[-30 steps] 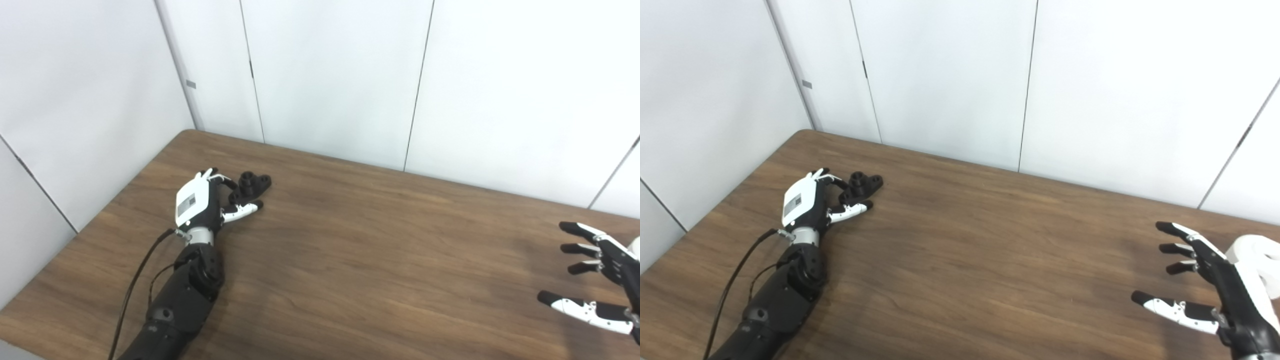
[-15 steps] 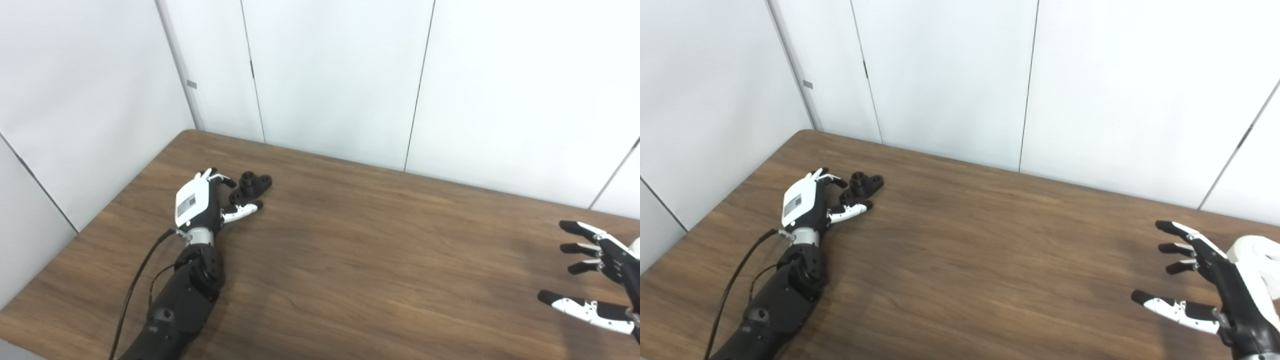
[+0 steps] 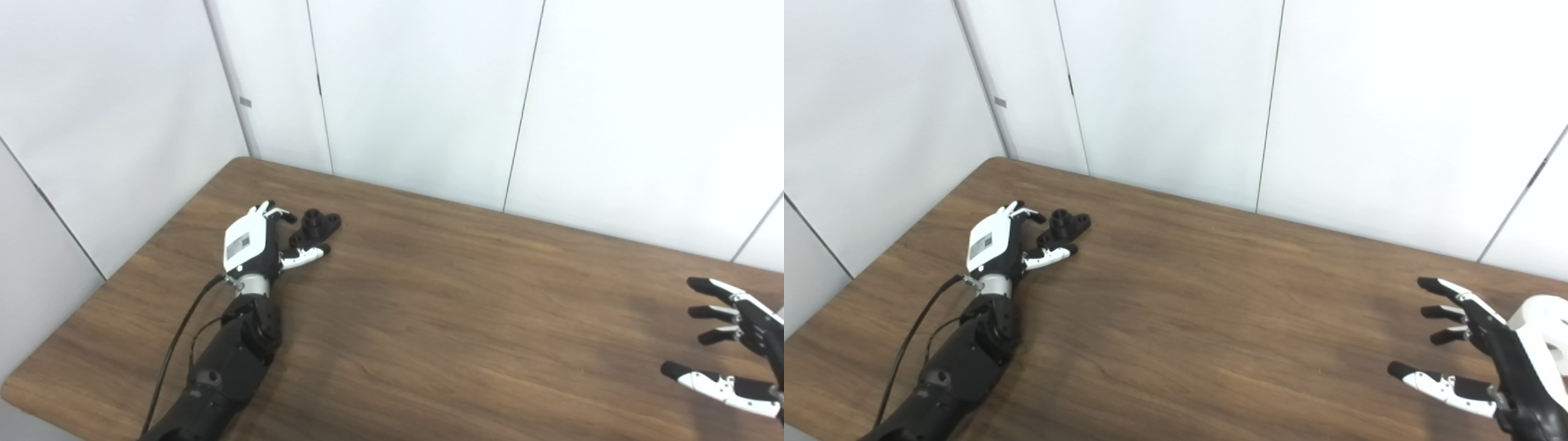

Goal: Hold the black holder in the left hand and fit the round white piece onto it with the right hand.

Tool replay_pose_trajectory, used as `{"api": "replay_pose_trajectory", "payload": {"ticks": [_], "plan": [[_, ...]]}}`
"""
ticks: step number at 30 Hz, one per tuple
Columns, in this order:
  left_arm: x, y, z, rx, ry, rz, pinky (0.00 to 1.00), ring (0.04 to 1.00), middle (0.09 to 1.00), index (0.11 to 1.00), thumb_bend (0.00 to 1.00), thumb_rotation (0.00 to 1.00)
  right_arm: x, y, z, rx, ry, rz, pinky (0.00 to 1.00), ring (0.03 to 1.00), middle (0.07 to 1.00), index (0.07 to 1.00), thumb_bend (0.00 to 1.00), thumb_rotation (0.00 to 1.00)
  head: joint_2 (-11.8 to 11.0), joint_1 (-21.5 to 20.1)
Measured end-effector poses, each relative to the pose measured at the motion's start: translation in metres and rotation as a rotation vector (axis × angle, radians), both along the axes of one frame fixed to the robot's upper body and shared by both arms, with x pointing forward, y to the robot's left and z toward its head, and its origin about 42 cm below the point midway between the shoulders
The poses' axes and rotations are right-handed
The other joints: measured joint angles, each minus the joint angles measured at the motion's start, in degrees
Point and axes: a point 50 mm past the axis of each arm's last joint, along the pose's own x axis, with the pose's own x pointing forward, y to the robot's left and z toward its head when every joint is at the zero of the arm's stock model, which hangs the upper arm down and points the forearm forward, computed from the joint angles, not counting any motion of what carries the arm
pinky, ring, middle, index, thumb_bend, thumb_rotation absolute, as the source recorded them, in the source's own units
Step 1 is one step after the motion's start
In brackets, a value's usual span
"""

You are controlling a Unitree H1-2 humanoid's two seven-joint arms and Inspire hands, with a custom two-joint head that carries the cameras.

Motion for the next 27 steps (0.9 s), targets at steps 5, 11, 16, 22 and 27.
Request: {"api": "replay_pose_trajectory", "payload": {"ticks": [5,11,16,22,27], "plan": [[0.0007,-0.0006,-0.0004,-0.023,-0.001,-0.004,0.87,0.959,0.921,0.668,0.82,0.2,-0.0016,-0.0041,-0.0003,0.0,0.006,-0.014,0.56,0.731,0.844,0.809,0.53,0.01,0.26,0.09],[0.0006,-0.0002,-0.0002,-0.034,-0.008,-0.005,0.85,0.953,0.908,0.655,0.81,0.2,-0.0029,-0.0045,-0.0023,-0.001,0.015,-0.015,0.56,0.727,0.843,0.81,0.53,0.0,0.44,0.09],[0.0008,-0.0003,0.0007,-0.035,-0.022,-0.014,0.82,0.938,0.891,0.617,0.79,0.17,-0.0029,-0.0044,-0.0025,-0.001,0.019,-0.014,0.57,0.736,0.854,0.816,0.53,0.0,0.53,0.18],[0.001,-0.0015,-0.0001,-0.078,-0.033,-0.028,0.85,0.939,0.876,0.497,0.54,0.06,-0.0029,-0.0043,-0.0026,-0.001,0.021,-0.013,0.57,0.734,0.852,0.815,0.53,0.0,0.62,0.0],[0.0014,-0.0031,-0.0005,-0.092,-0.035,-0.036,0.8,0.928,0.865,0.491,0.52,0.05,-0.0028,-0.0043,-0.0026,-0.001,0.022,-0.012,0.57,0.737,0.854,0.816,0.52,0.0,0.62,0.0]]}}
